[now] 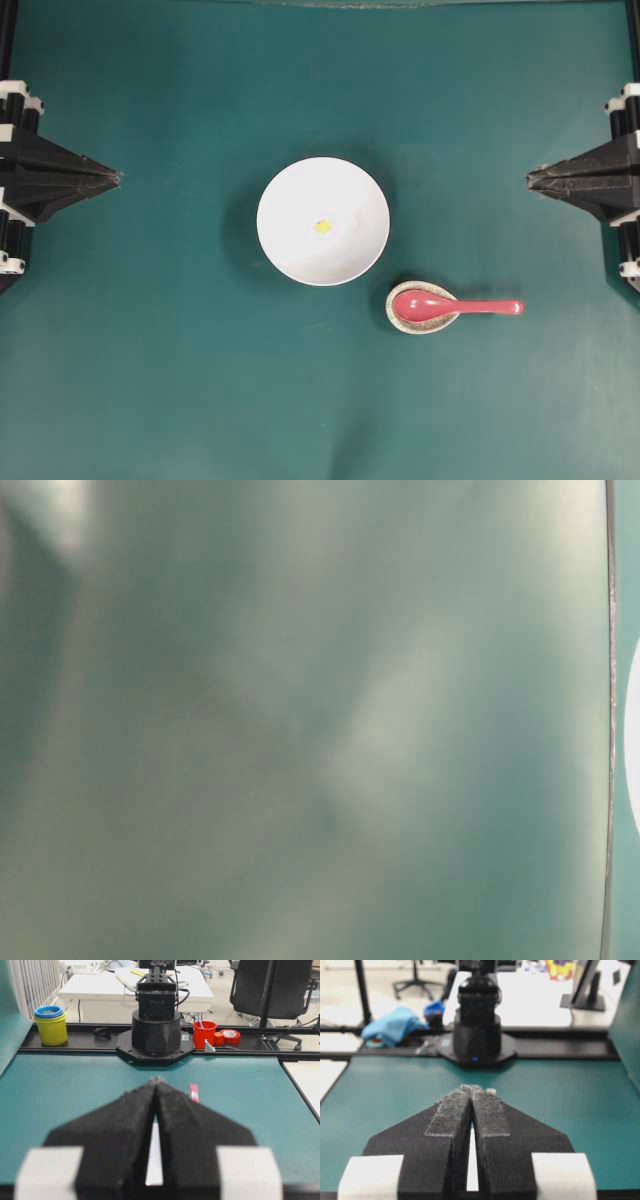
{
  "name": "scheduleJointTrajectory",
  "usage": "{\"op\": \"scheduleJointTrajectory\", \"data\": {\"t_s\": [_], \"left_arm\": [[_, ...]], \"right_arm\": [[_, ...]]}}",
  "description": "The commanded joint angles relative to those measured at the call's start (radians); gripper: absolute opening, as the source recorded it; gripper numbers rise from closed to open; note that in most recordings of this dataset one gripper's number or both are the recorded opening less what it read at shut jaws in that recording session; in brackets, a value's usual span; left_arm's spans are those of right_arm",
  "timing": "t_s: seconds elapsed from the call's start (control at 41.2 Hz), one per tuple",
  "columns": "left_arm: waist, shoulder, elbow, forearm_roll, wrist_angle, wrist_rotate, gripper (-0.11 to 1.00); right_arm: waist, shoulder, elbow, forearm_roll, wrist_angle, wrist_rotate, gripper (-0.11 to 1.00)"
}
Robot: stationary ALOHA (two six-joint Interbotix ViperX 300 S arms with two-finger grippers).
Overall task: Scoop the yellow hexagonal prism block from the bowl with a spoon using the right arm.
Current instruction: 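Move the right gripper toward the pink spoon handle in the spoon rest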
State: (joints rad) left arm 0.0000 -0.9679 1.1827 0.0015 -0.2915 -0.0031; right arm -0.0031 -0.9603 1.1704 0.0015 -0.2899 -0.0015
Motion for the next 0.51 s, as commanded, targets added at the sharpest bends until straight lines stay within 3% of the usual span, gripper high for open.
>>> {"op": "scheduleJointTrajectory", "data": {"t_s": [0.0,0.291,0.388,0.485], "left_arm": [[-0.003,0.011,-0.018,0.009,0.043,-0.005,0.0],[-0.003,0.011,-0.018,0.009,0.067,-0.005,0.0],[-0.003,0.011,-0.018,0.011,0.069,-0.005,0.0],[-0.002,0.011,-0.018,0.011,0.072,-0.005,0.0]], "right_arm": [[-0.003,0.008,-0.012,0.002,-0.014,0.005,-0.01],[0.021,0.14,0.012,-0.008,-0.14,0.005,0.03],[0.037,0.198,0.017,-0.012,-0.17,0.003,0.17],[0.048,0.261,0.021,-0.012,-0.199,0.005,0.4]]}}
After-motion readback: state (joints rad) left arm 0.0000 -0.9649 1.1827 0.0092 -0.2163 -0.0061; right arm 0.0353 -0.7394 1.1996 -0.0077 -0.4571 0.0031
